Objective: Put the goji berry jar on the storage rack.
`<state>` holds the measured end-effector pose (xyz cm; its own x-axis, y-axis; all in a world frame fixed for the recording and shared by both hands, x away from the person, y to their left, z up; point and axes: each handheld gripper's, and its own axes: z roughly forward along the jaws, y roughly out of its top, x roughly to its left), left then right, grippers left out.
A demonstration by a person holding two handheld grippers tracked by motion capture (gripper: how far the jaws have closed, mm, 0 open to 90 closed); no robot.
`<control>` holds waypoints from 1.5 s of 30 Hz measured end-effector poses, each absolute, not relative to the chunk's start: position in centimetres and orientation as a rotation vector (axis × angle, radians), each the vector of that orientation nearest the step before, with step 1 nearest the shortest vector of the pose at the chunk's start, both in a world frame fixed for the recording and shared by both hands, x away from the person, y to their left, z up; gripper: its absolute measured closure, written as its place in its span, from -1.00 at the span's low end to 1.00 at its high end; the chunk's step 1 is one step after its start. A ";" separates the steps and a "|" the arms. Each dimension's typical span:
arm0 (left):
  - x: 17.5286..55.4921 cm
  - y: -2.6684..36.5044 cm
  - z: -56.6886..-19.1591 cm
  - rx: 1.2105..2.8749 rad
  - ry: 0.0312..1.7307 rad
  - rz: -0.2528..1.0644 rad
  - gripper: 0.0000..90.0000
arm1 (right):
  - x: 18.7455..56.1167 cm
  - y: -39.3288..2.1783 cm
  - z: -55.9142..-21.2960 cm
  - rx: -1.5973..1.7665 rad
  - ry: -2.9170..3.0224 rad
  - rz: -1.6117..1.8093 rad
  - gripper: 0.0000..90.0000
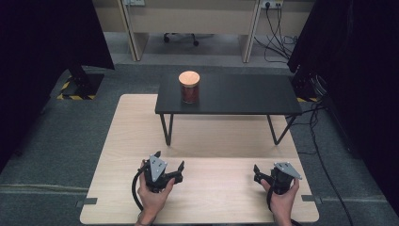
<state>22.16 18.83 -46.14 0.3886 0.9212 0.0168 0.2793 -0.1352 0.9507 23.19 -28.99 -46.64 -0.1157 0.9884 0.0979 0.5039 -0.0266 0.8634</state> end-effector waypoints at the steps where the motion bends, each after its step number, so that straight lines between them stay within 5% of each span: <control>1: 22.2 18.7 -46.5 1.646 1.087 0.799 -0.87 | 23.2 -29.0 -46.6 1.573 1.670 1.068 -0.95; 45: 22.4 19.8 -48.5 1.671 1.166 0.697 -0.82 | 23.4 -28.9 -46.4 1.582 1.683 1.052 -0.95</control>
